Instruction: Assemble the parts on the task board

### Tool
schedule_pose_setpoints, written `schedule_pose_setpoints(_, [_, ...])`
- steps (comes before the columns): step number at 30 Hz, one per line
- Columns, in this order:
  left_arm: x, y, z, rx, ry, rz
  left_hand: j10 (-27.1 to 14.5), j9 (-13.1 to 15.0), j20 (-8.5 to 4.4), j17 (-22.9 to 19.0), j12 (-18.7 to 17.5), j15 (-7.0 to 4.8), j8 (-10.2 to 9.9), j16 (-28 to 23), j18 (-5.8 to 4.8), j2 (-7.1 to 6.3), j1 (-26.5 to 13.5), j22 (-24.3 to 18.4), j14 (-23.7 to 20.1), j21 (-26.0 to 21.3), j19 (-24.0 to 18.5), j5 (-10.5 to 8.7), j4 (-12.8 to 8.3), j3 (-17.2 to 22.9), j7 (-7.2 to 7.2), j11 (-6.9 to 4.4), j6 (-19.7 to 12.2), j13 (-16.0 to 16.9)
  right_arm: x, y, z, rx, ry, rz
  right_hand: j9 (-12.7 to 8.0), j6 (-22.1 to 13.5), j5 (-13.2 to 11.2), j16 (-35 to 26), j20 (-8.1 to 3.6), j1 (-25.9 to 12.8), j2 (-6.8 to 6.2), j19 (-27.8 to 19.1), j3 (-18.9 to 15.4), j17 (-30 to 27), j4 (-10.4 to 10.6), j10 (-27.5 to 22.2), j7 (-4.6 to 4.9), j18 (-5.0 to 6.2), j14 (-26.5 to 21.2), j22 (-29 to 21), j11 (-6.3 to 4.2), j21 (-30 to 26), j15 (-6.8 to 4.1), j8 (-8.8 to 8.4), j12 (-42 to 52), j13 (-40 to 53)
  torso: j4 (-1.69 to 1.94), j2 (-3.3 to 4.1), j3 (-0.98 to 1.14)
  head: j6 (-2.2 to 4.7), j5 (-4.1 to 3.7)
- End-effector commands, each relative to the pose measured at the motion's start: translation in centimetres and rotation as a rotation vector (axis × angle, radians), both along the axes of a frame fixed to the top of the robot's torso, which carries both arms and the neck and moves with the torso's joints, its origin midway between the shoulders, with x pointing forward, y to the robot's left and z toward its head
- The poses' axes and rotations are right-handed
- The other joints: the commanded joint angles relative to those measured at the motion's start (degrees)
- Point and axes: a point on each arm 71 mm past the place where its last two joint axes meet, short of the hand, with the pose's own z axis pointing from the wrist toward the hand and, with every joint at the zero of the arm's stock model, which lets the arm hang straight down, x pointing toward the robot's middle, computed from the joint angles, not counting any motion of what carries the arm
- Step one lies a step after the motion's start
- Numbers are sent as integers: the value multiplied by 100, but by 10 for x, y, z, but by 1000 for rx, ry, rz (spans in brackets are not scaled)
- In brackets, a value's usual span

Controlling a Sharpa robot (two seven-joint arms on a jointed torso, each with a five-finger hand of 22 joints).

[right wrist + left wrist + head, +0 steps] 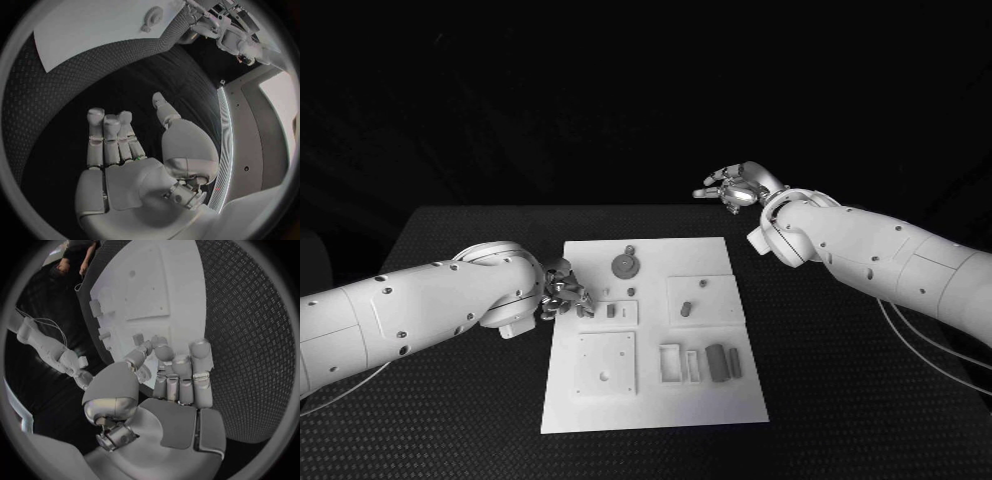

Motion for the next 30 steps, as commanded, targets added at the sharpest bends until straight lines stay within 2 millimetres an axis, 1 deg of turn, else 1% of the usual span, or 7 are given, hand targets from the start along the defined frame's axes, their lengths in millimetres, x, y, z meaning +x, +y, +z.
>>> schedule_pose_setpoints(1, [-2,2,-5,27,23,-12,51,457,3,-4,25,-144,40,28,197,233,301,108,149,37,34,25,-132,99,-5,8,43,9,0,2,0,-6,2,17,-8,6,5,21,-14,-28,28,-18,-40,-7,2,-43,41,485,-55,-10,-7,-19,1,27,37,-7,6,0,4,-3,-8])
schedule_pose_setpoints(11, [-1,3,-5,26,30,-14,58,461,4,-3,27,-145,42,32,196,227,307,108,155,41,37,32,-143,100,-8,6,50,10,-1,1,-1,-6,3,16,-9,5,5,22,-15,-29,29,-18,-41,-8,1,-44,41,485,-56,-10,-7,-19,1,27,39,-9,1,-2,3,-7,-7])
schedule_pose_setpoints(14, [-1,3,-5,26,30,-13,61,463,5,-3,29,-145,42,34,195,227,310,107,158,43,38,35,-147,101,-9,5,52,11,-1,2,-1,-6,4,17,-9,5,5,23,-15,-29,28,-18,-42,-8,0,-44,41,485,-56,-11,-7,-19,1,26,39,-10,-3,-2,6,-9,-8])
schedule_pose_setpoints(18, [-1,4,-5,27,32,-13,65,465,5,-2,30,-146,43,36,194,222,316,108,162,46,41,39,-156,104,-10,3,55,12,-1,1,-1,-6,3,16,-9,5,5,23,-15,-30,29,-18,-42,-9,-1,-44,41,485,-56,-11,-7,-19,1,27,40,-11,-3,1,4,-1,-13])
schedule_pose_setpoints(26, [0,4,-5,28,34,-14,72,469,5,-2,32,-147,44,40,194,213,328,107,168,52,46,42,-171,107,-13,1,61,14,-1,2,-1,-6,4,17,-9,5,5,24,-15,-29,27,-18,-43,-10,-2,-45,41,485,-56,-11,-7,-19,1,26,41,-13,0,0,6,-16,-19])
schedule_pose_setpoints(30, [0,5,-6,23,38,-14,77,471,5,-1,33,-148,45,42,193,210,334,108,172,55,49,44,-178,109,-14,-1,65,15,-1,1,-1,-7,5,16,-10,5,5,24,-16,-29,27,-17,-43,-11,-2,-45,41,485,-56,-12,-7,-19,1,26,42,-14,-2,-1,4,-16,-18])
